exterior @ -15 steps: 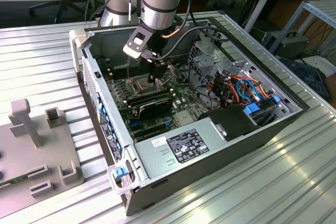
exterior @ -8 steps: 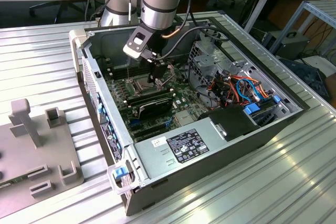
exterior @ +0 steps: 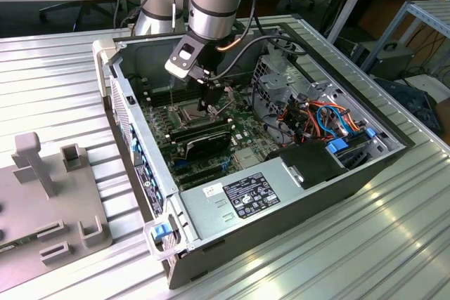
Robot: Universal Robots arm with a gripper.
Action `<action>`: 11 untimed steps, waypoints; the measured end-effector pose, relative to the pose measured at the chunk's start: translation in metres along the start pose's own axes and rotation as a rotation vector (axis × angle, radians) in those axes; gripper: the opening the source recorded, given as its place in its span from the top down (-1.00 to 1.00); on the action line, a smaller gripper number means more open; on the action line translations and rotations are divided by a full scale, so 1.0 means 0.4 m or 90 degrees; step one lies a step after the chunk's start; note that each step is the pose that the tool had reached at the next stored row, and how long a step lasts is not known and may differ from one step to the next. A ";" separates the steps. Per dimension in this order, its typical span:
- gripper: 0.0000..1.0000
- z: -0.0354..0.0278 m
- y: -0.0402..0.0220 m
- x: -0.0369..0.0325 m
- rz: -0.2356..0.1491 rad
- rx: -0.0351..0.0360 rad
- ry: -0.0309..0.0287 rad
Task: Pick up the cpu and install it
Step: 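Close the cpu cover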
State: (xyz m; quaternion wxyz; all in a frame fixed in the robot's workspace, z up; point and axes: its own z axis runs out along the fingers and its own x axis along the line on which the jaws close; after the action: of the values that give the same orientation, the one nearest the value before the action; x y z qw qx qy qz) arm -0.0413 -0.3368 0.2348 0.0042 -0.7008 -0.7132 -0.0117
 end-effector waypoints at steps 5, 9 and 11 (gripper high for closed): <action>0.41 0.000 0.000 0.000 0.000 0.0000 -0.0001; 0.79 0.000 0.000 0.000 0.000 0.0000 -0.0002; 0.79 0.000 0.000 0.000 0.000 0.0000 -0.0002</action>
State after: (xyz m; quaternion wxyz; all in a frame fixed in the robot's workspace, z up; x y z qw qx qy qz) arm -0.0413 -0.3368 0.2348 0.0041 -0.7008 -0.7133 -0.0115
